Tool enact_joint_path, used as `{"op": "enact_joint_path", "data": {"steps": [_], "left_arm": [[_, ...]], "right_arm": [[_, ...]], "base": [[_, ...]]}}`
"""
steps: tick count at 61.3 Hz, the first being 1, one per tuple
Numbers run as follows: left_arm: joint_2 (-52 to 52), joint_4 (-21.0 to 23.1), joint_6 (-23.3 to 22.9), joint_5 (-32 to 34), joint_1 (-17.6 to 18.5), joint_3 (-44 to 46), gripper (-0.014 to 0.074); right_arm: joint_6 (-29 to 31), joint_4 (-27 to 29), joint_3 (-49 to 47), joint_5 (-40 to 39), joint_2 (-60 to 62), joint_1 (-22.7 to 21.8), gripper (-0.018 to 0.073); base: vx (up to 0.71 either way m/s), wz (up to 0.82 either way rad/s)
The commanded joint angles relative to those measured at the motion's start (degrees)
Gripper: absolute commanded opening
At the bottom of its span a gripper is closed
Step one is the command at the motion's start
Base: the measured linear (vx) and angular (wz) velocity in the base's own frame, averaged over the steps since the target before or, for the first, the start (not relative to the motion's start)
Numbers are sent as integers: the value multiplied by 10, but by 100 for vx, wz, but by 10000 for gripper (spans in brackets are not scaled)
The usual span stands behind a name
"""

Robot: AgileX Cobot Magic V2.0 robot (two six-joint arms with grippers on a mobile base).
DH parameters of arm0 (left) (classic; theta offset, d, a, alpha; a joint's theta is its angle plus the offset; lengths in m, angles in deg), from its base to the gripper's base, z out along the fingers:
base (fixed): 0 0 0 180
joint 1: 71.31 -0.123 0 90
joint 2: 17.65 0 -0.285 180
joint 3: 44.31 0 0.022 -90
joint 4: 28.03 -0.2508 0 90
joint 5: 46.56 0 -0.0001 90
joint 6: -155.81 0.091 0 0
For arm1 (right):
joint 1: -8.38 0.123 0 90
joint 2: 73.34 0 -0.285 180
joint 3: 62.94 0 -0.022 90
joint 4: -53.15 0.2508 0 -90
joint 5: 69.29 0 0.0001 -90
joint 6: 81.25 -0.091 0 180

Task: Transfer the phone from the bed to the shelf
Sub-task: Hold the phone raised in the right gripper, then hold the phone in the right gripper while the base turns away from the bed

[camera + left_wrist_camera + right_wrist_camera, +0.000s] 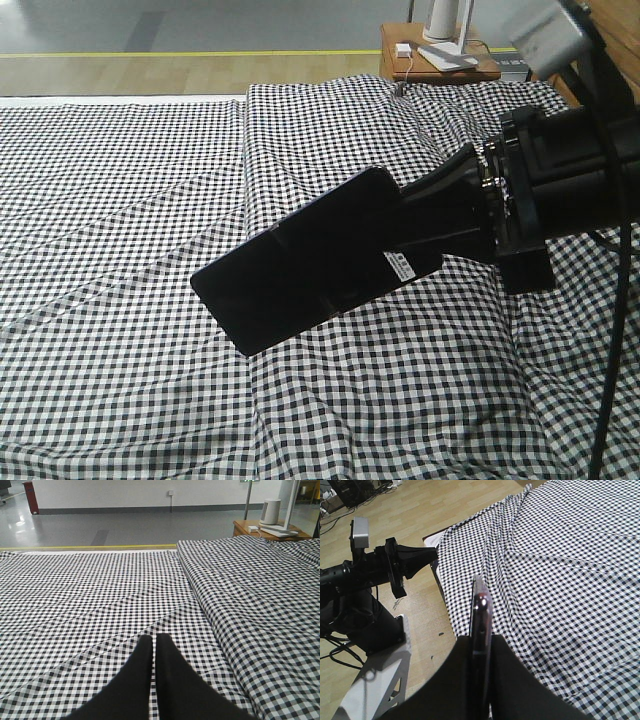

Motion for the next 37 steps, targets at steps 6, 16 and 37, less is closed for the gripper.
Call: {"op": "enact_joint_path", "data": {"steps": [6,16,37], "left_arm": [[-4,5,-2,39,3,-2,1],[-4,5,-2,39,3,-2,1],[-4,5,-2,39,3,-2,1]], "right_arm": [[0,49,-16,31,16,0,-1],[0,49,-16,31,16,0,-1],[0,49,-16,31,16,0,-1]], "base": [[0,0],[0,1],[-1,5]]}}
